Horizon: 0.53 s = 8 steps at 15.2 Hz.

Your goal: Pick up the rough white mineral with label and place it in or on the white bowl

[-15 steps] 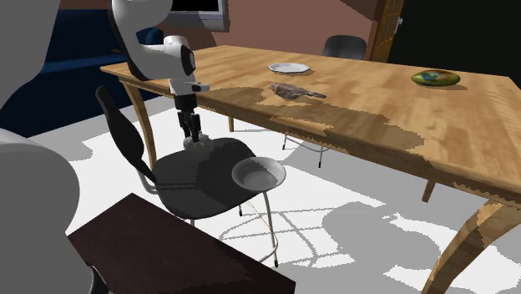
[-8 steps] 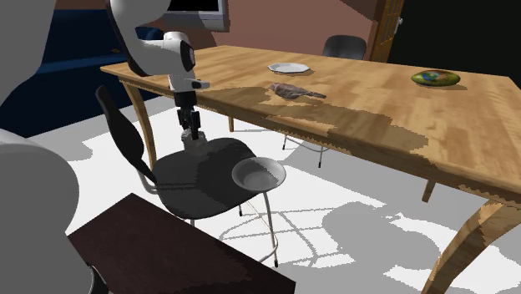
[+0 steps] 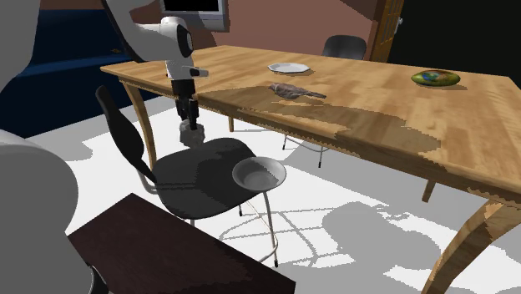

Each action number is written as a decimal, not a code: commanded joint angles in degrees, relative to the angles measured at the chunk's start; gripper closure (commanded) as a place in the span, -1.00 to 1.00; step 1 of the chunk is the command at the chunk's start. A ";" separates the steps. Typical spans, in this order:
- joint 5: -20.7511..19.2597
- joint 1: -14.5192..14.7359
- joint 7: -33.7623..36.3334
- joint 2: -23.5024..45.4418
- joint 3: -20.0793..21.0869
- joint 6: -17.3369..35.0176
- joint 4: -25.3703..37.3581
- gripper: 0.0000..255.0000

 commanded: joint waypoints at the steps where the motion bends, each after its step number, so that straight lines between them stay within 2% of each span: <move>1: 0.34 -0.15 -0.22 -1.06 0.21 -1.00 -0.02 1.00; 8: 1.42 -0.52 -1.01 -4.15 0.82 -4.90 0.95 1.00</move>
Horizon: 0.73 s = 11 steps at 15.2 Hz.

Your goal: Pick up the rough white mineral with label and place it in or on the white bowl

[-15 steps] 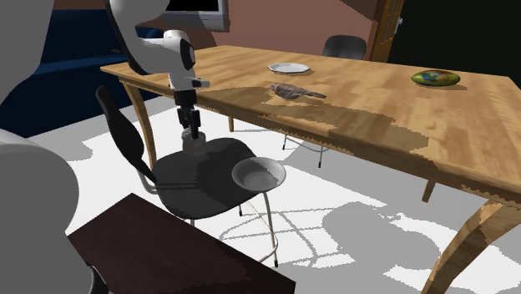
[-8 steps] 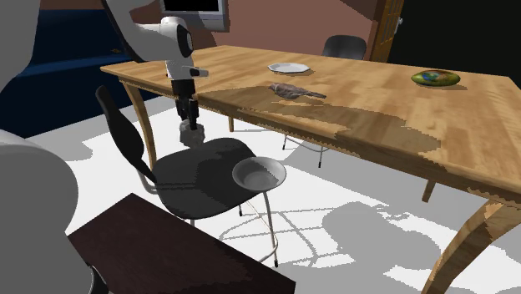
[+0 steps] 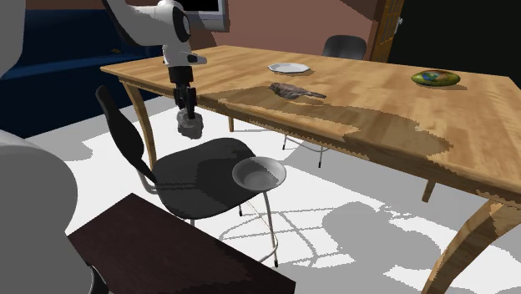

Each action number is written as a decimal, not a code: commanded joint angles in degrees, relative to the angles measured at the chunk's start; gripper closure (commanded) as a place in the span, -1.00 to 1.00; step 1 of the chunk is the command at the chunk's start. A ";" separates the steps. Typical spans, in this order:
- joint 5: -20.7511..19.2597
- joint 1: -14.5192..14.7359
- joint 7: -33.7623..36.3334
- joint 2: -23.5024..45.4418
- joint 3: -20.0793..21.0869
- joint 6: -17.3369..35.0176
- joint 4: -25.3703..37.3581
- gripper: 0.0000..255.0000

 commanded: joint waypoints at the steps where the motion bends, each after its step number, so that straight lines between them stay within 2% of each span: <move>1: 0.30 -0.14 -0.28 -0.90 0.15 -1.10 0.26 1.00; 2: 0.41 -0.17 -0.36 -1.19 0.21 -1.53 0.41 1.00; 11: 1.34 -8.64 -9.86 -12.55 -2.24 4.65 -15.69 1.00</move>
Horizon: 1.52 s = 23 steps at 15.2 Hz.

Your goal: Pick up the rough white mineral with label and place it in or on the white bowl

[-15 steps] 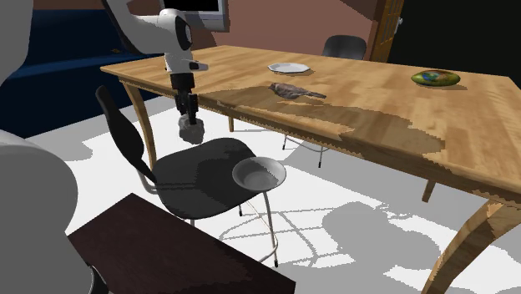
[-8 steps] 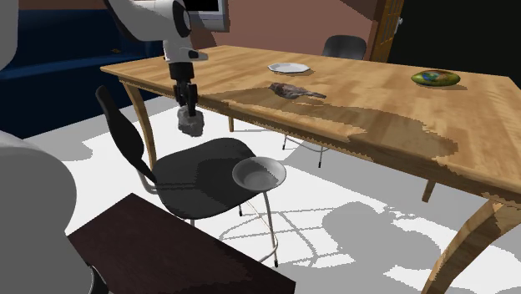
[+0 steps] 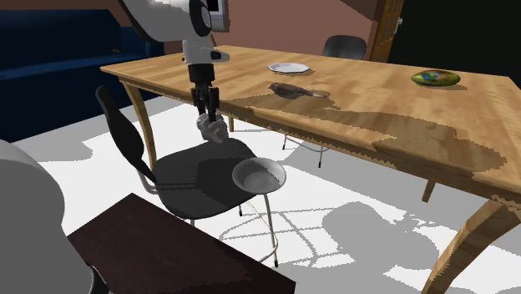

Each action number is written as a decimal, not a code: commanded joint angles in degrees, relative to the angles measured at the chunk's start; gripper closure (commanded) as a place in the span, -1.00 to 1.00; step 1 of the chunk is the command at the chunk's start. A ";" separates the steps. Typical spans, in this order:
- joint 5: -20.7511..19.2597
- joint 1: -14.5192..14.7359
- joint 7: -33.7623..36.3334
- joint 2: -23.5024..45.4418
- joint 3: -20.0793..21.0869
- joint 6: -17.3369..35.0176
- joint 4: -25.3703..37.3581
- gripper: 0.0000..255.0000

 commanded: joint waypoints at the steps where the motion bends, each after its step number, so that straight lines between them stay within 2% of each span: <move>1: 0.08 -1.64 -2.14 -2.12 -0.69 1.35 -3.12 1.00; 7: -0.19 -6.63 -9.38 -7.52 -3.59 4.16 -10.12 1.00; 13: -1.16 -11.23 -16.60 -11.14 -7.06 6.31 -14.61 1.00; 23: -3.29 -11.07 -14.34 -5.58 -7.57 13.09 -16.14 1.00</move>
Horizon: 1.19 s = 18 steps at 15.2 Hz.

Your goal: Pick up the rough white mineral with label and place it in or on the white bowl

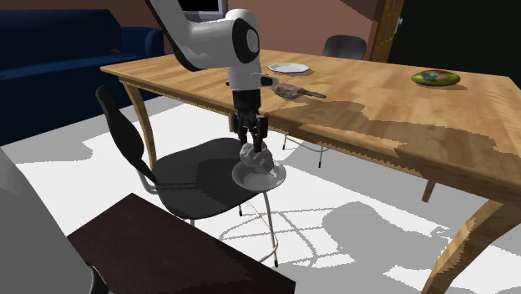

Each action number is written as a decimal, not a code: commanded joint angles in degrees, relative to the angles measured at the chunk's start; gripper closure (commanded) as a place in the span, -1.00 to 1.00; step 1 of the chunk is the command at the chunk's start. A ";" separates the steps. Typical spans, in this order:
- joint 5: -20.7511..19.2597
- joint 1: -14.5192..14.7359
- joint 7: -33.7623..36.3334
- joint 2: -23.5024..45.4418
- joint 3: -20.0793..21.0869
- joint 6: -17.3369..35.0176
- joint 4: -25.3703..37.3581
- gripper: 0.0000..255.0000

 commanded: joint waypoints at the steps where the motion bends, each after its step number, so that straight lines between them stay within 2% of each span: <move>1: -0.45 0.06 0.47 1.08 -0.12 1.27 -0.20 1.00; 6: -1.61 0.23 1.63 4.00 -0.51 4.25 -0.41 1.00; 13: -1.61 0.24 1.62 4.00 -0.51 4.25 -0.41 1.00; 14: -1.61 0.24 1.63 4.00 -0.51 4.25 -0.41 -1.00; 18: -1.61 0.24 1.63 4.00 -0.51 4.25 -0.41 -1.00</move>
